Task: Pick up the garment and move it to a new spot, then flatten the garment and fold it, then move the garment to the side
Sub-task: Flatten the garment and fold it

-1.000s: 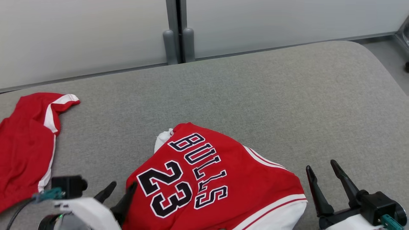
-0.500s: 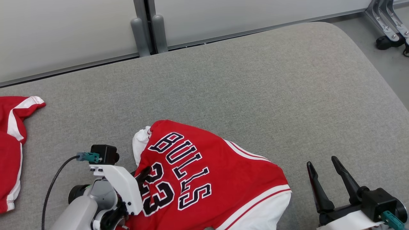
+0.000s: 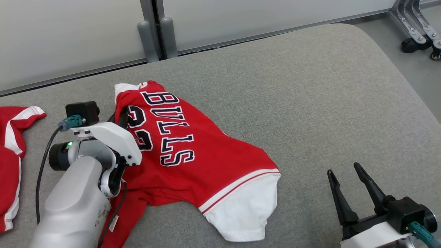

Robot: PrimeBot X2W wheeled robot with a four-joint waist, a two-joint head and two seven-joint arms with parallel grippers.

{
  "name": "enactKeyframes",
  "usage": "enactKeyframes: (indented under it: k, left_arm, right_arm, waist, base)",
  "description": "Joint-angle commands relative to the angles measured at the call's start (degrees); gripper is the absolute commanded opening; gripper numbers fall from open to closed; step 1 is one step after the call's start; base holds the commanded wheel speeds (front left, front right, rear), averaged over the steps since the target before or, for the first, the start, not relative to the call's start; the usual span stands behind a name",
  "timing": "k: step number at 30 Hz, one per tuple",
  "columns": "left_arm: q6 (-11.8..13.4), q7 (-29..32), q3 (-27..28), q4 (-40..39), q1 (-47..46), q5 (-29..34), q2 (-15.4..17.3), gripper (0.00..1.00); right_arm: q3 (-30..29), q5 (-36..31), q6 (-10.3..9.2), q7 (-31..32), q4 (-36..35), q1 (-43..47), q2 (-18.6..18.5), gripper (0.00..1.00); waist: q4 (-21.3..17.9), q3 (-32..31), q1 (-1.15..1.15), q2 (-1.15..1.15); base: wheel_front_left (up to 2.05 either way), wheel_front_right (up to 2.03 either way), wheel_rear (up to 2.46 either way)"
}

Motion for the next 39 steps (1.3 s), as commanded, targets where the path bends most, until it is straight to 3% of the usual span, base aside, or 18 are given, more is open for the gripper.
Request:
enactKeyframes:
  k: [1, 4, 5, 6, 9, 12, 18, 25, 31, 39]
  left_arm:
    - [0.5, -2.1, 0.5, 2.7, -2.0, 0.7, 0.0, 0.00]
    - [-1.2, -3.2, 0.4, 7.1, -3.6, 0.1, -1.1, 0.00]
    - [-2.3, -3.1, -0.1, 8.3, -3.7, 0.0, -1.4, 0.29]
    - [-3.1, -2.9, -0.2, 9.5, -3.6, -0.3, -1.6, 1.00]
    - [-3.3, -7.4, 0.4, 10.9, -2.7, 0.0, -1.6, 1.00]
    - [-1.5, -14.0, 2.4, 6.8, 1.7, 1.4, -1.2, 1.00]
    - [3.3, -14.5, 11.5, -18.2, 20.9, 8.6, -2.3, 1.00]
    - [4.6, -14.5, 18.7, -35.3, 40.8, 16.8, -5.7, 1.00]
    - [0.6, -14.4, 24.3, -38.0, 50.7, 21.9, -7.9, 1.00]
    - [-4.3, -14.4, 28.3, -37.0, 52.0, 24.2, -9.0, 1.00]
  right_arm:
    - [0.1, 0.3, -0.01, 0.0, 0.3, -0.7, -0.5, 1.00]
    - [0.2, 0.4, -0.01, 0.0, 0.5, -0.7, -0.6, 1.00]
    - [0.3, 0.4, -0.01, 0.0, 0.6, -0.5, -0.6, 1.00]
    - [0.3, 0.4, -0.01, 0.0, 0.7, -0.3, -0.6, 1.00]
    - [-0.1, 0.3, -0.01, 0.0, 0.7, 0.4, -0.2, 1.00]
    - [-1.3, -0.9, -0.01, 0.0, -0.7, 1.8, -0.1, 1.00]
    - [-4.5, -1.9, -0.01, 0.0, -3.2, 4.0, -1.0, 1.00]
    - [-7.9, -2.5, -0.01, 0.0, -3.8, 5.4, -0.9, 1.00]
    - [-9.8, -2.9, -0.01, 0.0, -1.8, 7.2, 0.2, 1.00]
    - [-9.7, -3.8, -0.01, 0.0, 0.5, 8.2, 2.0, 1.00]
  waist:
    - [-0.3, -0.2, 0.00, 0.00]
    - [-0.6, -0.5, 0.00, 0.00]
    - [-0.7, -0.7, 0.00, 0.00]
    - [-0.8, -0.8, 0.00, 0.00]
    - [-0.8, -1.6, 0.00, 0.00]
    - [-0.2, -3.4, 0.00, 0.00]
    - [2.3, -7.0, 0.00, 0.00]
    - [6.0, -9.4, 0.00, 0.00]
    - [9.9, -11.0, 0.00, 0.00]
    - [11.8, -11.6, 0.00, 0.00]
  base:
    - [0.00, 0.00, 0.00]
    - [0.00, 0.00, 0.00]
    - [0.00, 0.00, 0.00]
    - [0.00, 0.00, 0.00]
    - [0.00, 0.00, 0.00]
    - [0.00, 0.00, 0.00]
    - [0.00, 0.00, 0.00]
    - [0.00, 0.00, 0.00]
    - [0.00, 0.00, 0.00]
    - [0.00, 0.00, 0.00]
